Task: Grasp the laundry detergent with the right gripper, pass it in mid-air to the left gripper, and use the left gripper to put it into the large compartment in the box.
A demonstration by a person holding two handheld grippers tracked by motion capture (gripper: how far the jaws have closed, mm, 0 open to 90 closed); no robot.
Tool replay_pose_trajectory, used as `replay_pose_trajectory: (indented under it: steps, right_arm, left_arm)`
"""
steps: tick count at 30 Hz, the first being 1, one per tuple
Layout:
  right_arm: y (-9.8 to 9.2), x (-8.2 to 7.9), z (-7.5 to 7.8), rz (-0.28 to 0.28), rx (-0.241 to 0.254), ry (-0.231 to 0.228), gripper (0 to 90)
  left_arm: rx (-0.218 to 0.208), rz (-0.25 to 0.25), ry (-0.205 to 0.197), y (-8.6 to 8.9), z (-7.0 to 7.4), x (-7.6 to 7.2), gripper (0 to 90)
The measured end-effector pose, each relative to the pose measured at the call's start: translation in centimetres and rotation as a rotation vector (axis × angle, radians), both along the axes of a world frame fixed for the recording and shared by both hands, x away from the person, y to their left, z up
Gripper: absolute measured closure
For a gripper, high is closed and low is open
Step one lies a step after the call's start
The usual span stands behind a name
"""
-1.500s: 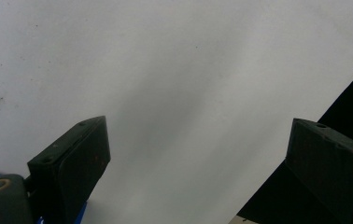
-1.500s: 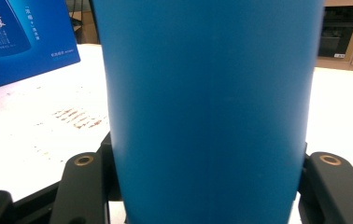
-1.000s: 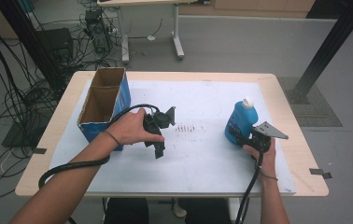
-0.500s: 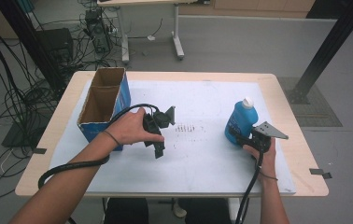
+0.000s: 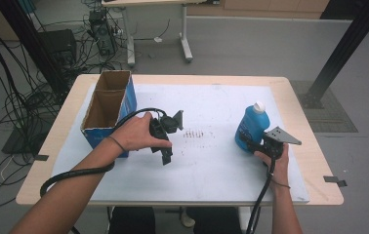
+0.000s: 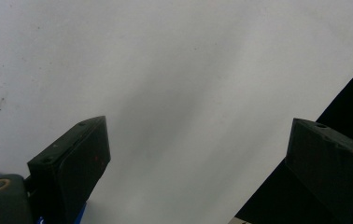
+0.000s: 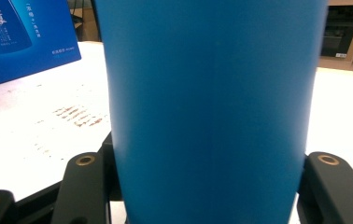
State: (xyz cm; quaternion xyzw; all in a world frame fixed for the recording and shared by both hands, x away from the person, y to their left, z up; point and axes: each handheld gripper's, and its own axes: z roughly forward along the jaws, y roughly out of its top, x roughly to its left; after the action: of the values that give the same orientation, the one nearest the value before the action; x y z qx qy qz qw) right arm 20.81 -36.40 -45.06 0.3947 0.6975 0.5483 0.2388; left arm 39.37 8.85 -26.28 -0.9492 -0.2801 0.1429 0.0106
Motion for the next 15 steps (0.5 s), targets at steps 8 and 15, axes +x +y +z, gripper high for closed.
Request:
replay_pose_trajectory:
  steps: [8, 15]
  right_arm:
    - [-0.06, 0.25, 0.40, 0.007, -0.003, 0.014, 41.9]
    - [-0.03, 0.42, 0.94, 0.020, 0.005, 0.012, 42.0]
  left_arm:
    - [-0.007, -0.003, -0.010, 0.21, 0.66, -0.14, 6.9]
    - [-0.007, -0.001, -0.015, 0.48, 0.93, -0.25, 6.9]
